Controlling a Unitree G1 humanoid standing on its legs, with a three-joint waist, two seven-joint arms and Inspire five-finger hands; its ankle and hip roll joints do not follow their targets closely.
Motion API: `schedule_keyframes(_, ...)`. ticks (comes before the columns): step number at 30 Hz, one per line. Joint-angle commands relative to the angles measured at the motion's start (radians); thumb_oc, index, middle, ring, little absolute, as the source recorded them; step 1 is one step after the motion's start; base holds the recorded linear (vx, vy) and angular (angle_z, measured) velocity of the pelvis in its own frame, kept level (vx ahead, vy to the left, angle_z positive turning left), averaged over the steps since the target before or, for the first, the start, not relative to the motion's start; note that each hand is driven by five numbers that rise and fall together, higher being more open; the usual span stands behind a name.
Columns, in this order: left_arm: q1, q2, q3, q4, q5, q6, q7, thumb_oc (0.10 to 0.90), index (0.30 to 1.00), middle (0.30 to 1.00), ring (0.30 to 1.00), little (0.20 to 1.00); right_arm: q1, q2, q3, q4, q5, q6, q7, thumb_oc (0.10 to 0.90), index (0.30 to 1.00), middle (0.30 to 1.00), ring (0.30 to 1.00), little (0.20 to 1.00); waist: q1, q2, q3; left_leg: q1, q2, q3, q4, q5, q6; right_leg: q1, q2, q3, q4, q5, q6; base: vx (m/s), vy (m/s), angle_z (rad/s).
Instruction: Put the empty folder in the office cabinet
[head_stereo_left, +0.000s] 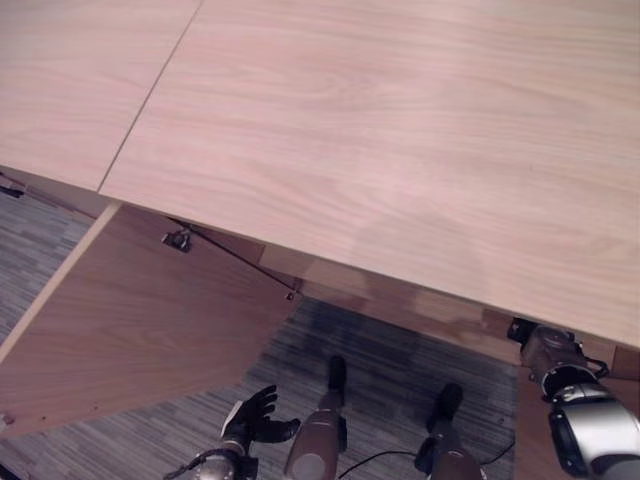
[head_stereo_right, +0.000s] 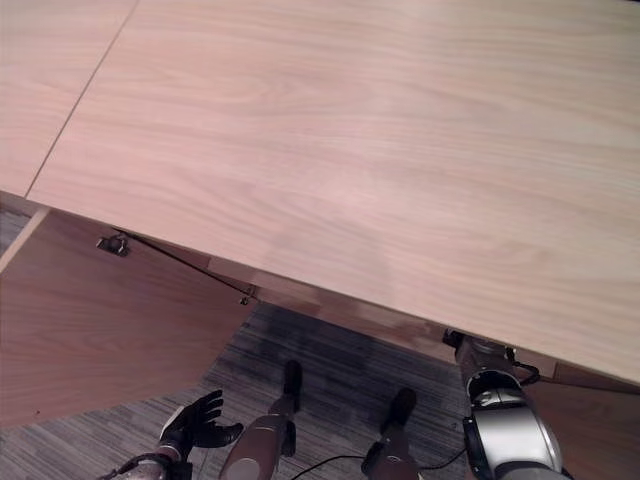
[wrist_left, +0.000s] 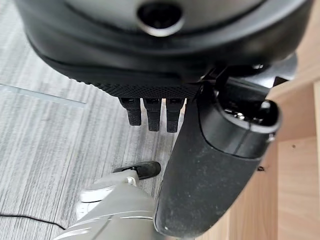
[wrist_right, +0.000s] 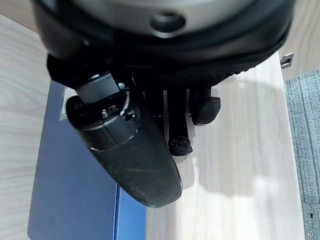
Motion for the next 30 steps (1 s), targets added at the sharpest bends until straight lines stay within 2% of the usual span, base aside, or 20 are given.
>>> schedule_keyframes(1,-0.025,0.082,-0.063,-0.055,-0.059,-0.041,-0.005,0.8,0.9,0.9,0.9,0.9,-0.178,-0.15,0.033,0.069,0.003,-0.046,-0.033,0.4,0.3,0.3,0.3,0.3,0.052,0.021,0.051,0.004,-0.029,0.005,-0.003,-0.065,-0.013,-0.04,-0.018,0.042,0.205,-0.273,0.008,0.01,0.019,-0.18)
schedule_keyframes(7,-0.028,0.101,-0.094,-0.119,-0.089,-0.043,-0.021,0.8,0.9,0.9,0.9,0.9,-0.286,-0.219,0.05,0.149,0.019,-0.035,-0.045,0.4,0.3,0.3,0.3,0.3,0.067,0.042,0.063,-0.041,-0.032,0.01,-0.003,-0.06,-0.012,-0.134,-0.039,0.056,0.275,-0.291,0.006,0.01,0.009,-0.08)
schedule_keyframes(12,-0.024,0.109,-0.108,-0.134,-0.096,-0.041,-0.035,0.8,0.9,0.9,0.9,0.9,-0.344,-0.268,0.081,0.158,0.009,-0.032,-0.047,0.4,0.3,0.3,0.3,0.3,0.07,0.047,0.06,-0.048,-0.037,0.002,-0.003,-0.056,-0.017,-0.141,-0.039,0.049,0.282,-0.297,0.003,0.03,-0.02,0.27)
schedule_keyframes(20,-0.01,0.128,-0.13,-0.125,-0.098,-0.032,-0.063,0.8,0.9,0.9,0.9,0.9,-0.512,-0.351,0.178,0.142,0.004,-0.044,-0.054,0.4,0.3,0.3,0.3,0.3,0.076,0.037,0.037,-0.033,-0.041,-0.013,-0.003,-0.06,-0.021,-0.12,-0.035,0.043,0.276,-0.302,-0.002,0.03,-0.02,0.0)
schedule_keyframes(24,-0.014,0.134,-0.121,-0.116,-0.114,-0.028,-0.07,0.8,0.9,0.9,0.9,0.9,-0.588,-0.38,0.235,0.111,0.003,-0.055,-0.054,0.4,0.3,0.3,0.3,0.3,0.078,0.021,0.026,-0.017,-0.04,-0.02,-0.003,-0.063,-0.022,-0.102,-0.03,0.04,0.276,-0.307,-0.004,0.03,-0.027,-0.11)
schedule_keyframes(28,-0.02,0.134,-0.115,-0.093,-0.112,-0.024,-0.074,0.8,0.9,0.9,0.9,0.9,-0.6,-0.373,0.243,0.077,0.024,-0.065,-0.046,0.4,0.3,0.3,0.3,0.3,0.074,0.007,0.016,0.007,-0.039,-0.026,-0.003,-0.066,-0.023,-0.071,-0.026,0.036,0.275,-0.312,-0.006,0.03,-0.018,-0.02)
schedule_keyframes(30,-0.03,0.12,-0.102,-0.061,-0.11,-0.019,-0.07,0.8,0.9,0.9,0.9,0.9,-0.563,-0.34,0.228,0.04,0.043,-0.073,-0.036,0.4,0.3,0.3,0.3,0.3,0.066,-0.004,0.006,0.029,-0.039,-0.027,-0.003,-0.071,-0.023,-0.034,-0.02,0.033,0.257,-0.31,-0.006,0.04,0.004,0.1)
